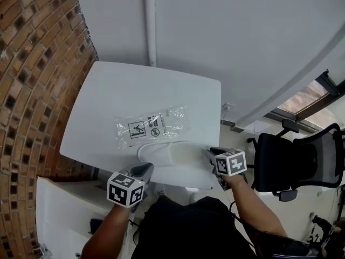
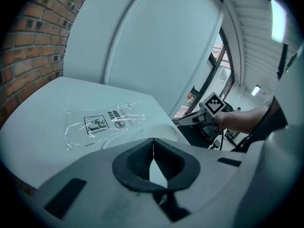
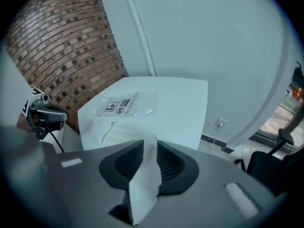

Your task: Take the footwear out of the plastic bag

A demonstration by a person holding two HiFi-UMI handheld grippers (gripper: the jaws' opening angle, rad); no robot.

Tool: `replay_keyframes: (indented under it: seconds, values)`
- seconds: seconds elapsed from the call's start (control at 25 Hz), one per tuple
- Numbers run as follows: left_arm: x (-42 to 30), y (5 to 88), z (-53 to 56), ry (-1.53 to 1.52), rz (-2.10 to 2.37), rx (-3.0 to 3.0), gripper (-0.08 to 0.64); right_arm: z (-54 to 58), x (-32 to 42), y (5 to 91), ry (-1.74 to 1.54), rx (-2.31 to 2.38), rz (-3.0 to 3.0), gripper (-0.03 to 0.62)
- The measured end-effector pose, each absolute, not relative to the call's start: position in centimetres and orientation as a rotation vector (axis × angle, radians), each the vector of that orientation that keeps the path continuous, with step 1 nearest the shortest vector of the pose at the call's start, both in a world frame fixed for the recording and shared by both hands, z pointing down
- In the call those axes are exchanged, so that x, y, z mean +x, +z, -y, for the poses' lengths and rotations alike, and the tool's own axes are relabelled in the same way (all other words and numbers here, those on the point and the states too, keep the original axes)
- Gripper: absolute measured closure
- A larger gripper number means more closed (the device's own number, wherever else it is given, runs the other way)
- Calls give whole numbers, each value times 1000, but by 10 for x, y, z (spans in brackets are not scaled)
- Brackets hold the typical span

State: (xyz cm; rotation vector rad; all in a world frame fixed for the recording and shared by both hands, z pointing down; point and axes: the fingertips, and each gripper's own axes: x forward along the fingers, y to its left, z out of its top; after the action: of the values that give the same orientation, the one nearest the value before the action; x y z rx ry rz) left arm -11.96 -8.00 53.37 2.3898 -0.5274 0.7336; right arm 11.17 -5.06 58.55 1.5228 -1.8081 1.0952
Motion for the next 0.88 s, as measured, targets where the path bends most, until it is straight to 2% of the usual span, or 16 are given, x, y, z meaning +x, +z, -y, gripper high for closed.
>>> replay_keyframes:
  seconds: [0.2, 0.44, 0.88]
  values:
    - [-106, 530, 46, 708, 545, 2372, 552, 22, 83, 560, 1105, 1431, 1979, 591]
    - [-87, 520, 18, 666, 615, 2326, 552, -35, 50, 515, 1089, 1251, 2224, 592]
    - [-3, 498, -105, 636, 634, 2371, 552, -133, 125, 478, 1069, 1357, 2343, 592]
